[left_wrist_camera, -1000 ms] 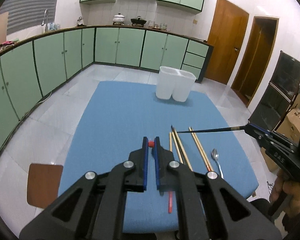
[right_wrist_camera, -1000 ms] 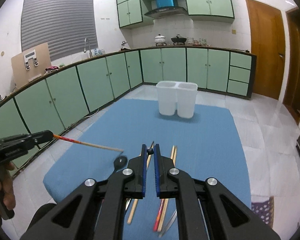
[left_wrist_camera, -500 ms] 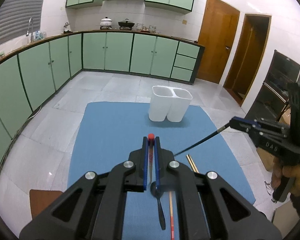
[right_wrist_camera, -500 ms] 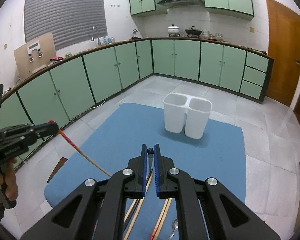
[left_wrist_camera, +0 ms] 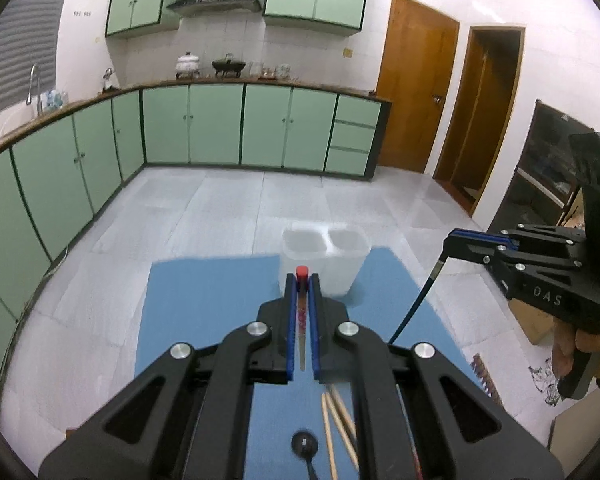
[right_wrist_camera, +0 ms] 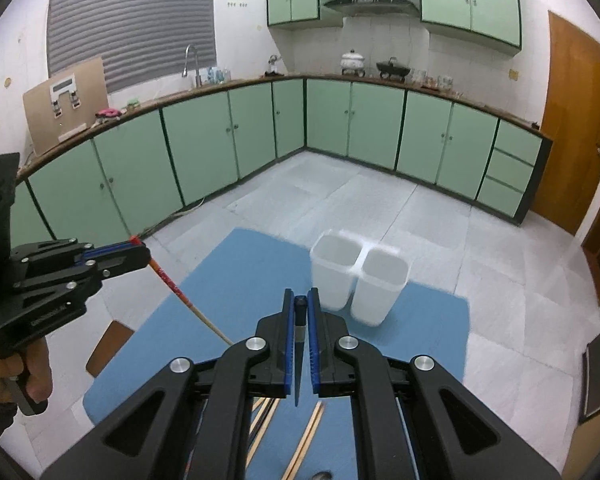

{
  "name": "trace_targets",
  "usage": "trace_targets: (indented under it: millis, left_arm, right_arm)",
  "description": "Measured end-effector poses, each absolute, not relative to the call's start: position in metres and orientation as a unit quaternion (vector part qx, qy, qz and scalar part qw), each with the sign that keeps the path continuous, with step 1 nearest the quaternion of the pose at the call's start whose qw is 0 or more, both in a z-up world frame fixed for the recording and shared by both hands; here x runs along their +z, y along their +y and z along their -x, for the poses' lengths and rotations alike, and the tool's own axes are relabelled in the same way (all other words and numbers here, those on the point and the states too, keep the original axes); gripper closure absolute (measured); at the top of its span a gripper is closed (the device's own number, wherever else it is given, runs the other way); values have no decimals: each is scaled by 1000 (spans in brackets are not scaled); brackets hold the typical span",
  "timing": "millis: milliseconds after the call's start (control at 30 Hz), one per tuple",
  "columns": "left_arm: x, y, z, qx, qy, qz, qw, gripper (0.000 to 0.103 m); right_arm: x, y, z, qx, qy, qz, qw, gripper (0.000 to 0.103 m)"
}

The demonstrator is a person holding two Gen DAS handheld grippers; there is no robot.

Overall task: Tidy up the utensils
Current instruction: 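Lift both held chopsticks and carry them over the white utensil holder, then open both tools to drop the chopsticks into the holder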

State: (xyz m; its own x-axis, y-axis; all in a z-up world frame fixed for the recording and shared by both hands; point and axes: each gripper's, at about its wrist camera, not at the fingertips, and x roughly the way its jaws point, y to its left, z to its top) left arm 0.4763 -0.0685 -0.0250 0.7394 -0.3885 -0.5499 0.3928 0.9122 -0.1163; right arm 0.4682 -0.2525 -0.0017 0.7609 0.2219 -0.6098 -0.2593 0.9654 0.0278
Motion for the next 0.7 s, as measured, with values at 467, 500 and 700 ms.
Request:
trace_targets:
  millis: [467, 500, 700]
  left_arm:
    - [50, -136, -579, -196, 215, -4, 957, 98]
    - [49, -141, -586, -195, 214, -6, 957, 98]
    - [-12, -169, -636, -191, 249, -17, 950, 98]
  right_arm:
    - [61, -305, -585, 59, 263, 21, 963, 97]
    - [58, -308, -593, 57, 264, 20, 963, 97]
    - [-1, -327, -639, 56, 296, -2, 954, 97]
